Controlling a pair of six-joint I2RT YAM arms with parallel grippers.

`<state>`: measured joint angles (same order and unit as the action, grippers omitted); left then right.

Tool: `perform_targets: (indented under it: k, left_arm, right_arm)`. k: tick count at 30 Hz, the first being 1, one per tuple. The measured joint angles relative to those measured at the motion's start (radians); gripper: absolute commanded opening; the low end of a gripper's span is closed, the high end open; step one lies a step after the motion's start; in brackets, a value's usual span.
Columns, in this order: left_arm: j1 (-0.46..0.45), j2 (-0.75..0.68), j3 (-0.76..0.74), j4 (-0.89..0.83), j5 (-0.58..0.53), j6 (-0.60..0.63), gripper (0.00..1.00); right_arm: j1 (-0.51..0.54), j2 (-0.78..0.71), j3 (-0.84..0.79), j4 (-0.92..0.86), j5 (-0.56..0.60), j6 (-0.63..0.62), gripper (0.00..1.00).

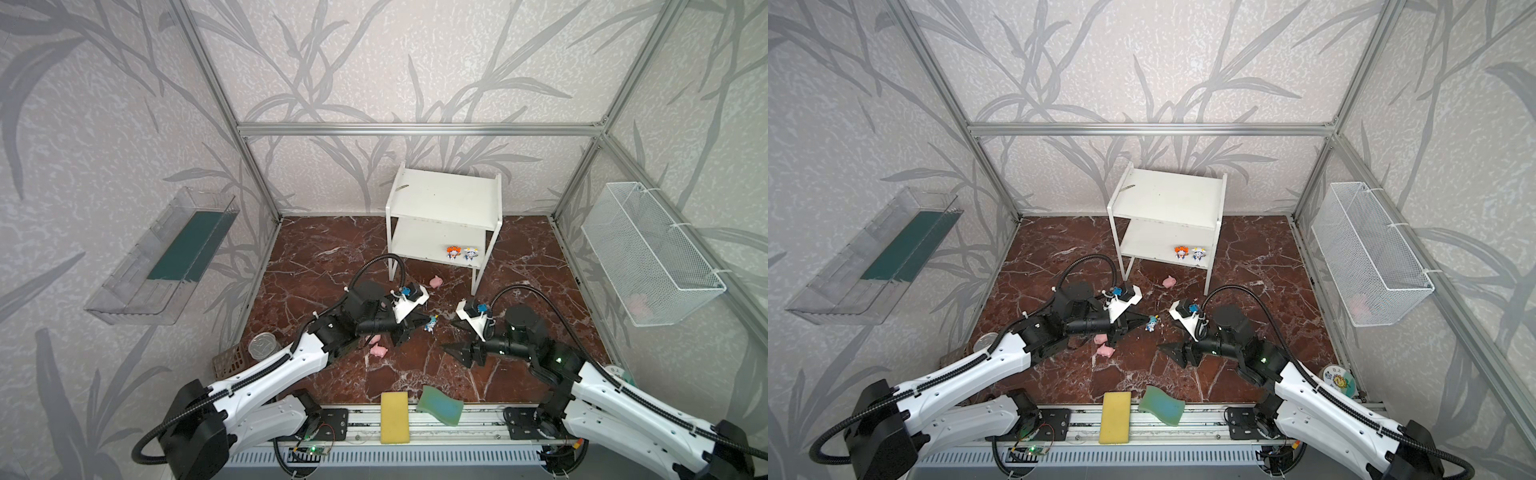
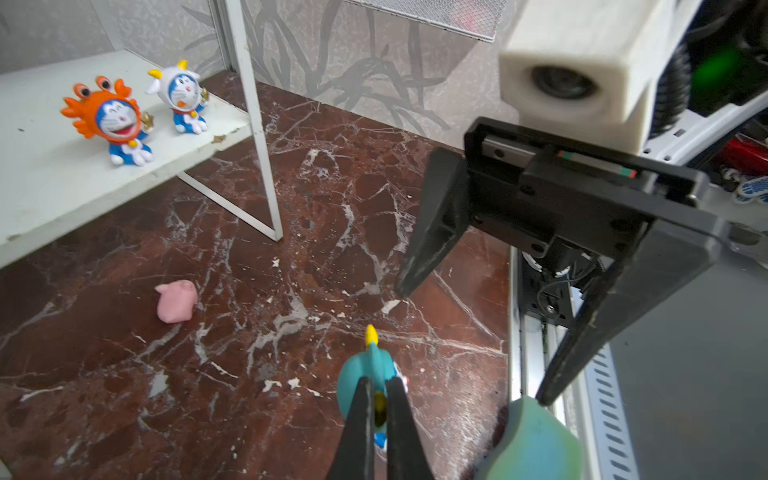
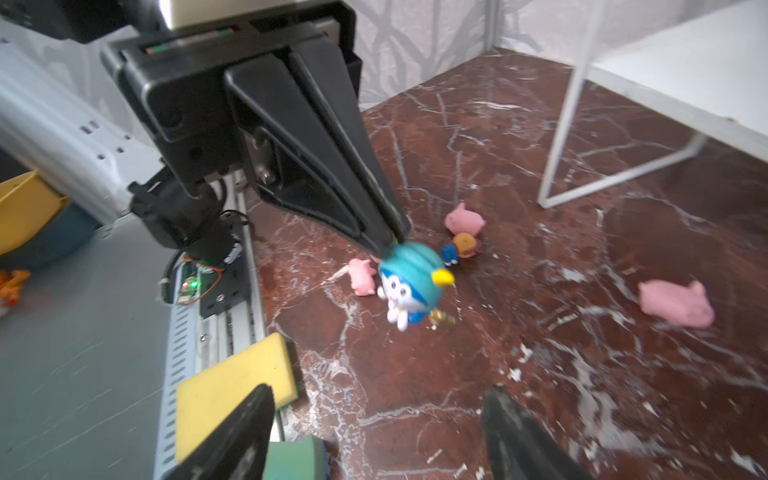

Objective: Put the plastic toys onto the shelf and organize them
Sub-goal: 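Carry the teal figurine toward the shelf with the left gripper while the right gripper withdraws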

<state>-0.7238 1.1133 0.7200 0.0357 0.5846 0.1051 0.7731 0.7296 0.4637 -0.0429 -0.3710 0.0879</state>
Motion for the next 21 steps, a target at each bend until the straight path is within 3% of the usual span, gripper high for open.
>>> perform_targets:
  k: [10,21]
  left_arm:
    - [0.132,0.199,0.196,0.086,0.124,0.124,0.0]
    - [0.211,0.423,0.335,0.211,0.193,0.175,0.0]
  right_arm:
    - [-0.002,-0.184,-0.022,-0.108,0.239,0.053,0.85]
    - [-0.002,-0.201,-0.022,-0.151,0.311,0.061,0.85]
